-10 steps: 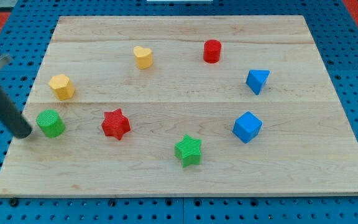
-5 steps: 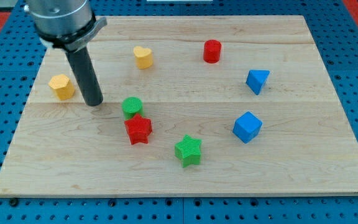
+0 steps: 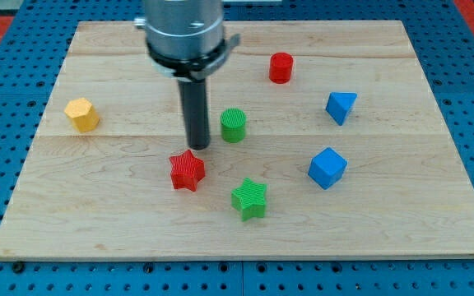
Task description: Move the green circle to the right bottom of the triangle
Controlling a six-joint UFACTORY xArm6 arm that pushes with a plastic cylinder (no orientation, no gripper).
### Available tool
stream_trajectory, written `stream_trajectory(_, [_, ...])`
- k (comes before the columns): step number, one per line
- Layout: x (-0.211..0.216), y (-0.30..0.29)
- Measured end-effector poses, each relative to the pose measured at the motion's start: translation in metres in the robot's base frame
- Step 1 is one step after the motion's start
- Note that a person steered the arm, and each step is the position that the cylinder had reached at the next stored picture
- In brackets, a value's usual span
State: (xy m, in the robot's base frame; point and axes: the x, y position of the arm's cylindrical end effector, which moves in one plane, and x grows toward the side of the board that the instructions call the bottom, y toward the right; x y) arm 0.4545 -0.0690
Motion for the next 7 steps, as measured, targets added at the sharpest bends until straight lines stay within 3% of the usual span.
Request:
stream_trajectory(1, [-0.038, 0.034])
stream_trajectory(3, [-0.042, 0.159])
stream_trajectory(5, [-0.006, 0.089])
stream_trajectory(6, [0.011, 0.107])
stream_trajectory(7, [0.002, 0.181])
